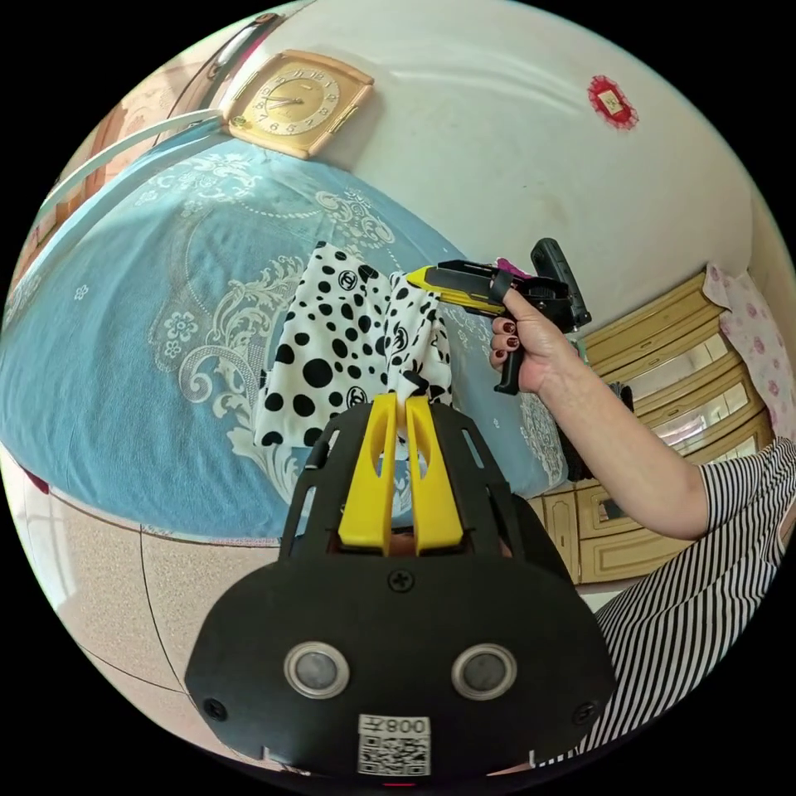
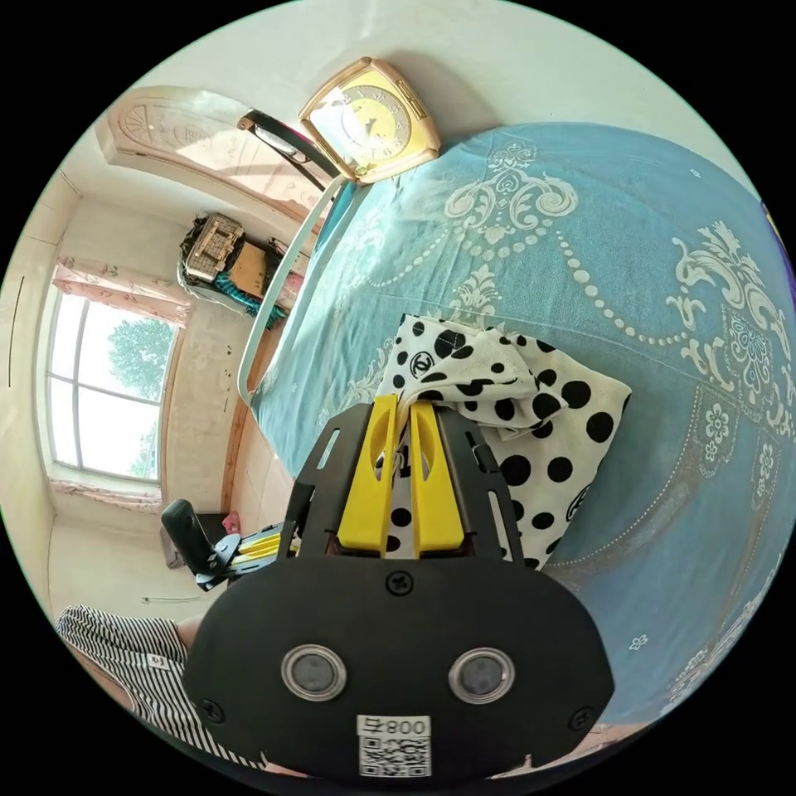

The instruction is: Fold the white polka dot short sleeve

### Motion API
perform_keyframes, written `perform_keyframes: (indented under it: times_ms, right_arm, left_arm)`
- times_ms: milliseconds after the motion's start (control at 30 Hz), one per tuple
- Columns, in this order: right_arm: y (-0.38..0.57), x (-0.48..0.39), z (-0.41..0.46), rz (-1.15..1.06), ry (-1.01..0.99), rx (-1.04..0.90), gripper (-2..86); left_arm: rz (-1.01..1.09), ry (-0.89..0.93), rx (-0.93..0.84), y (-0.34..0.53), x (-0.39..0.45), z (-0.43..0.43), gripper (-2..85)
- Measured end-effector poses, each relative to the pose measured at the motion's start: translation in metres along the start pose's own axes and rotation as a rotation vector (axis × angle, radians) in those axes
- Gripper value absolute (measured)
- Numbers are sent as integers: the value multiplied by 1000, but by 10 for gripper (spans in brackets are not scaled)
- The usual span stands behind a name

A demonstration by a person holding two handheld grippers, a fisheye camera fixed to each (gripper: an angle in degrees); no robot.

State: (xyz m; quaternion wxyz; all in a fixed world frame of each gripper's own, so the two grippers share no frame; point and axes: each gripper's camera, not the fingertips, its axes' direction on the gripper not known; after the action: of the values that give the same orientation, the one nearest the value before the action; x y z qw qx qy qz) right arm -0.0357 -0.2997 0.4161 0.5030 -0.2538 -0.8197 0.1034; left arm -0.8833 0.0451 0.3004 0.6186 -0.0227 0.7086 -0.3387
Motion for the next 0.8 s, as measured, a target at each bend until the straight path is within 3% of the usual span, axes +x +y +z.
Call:
perform_keyframes:
  times_ms: [567,800]
  right_arm:
    - [-15,28,241,-98,174,-162,21]
    - [-7,28,314,-221,305,-206,30]
  left_arm:
    - [-233,53,21,-18,-8,-80,23]
    - [-233,-79,129,-11,29,-137,10]
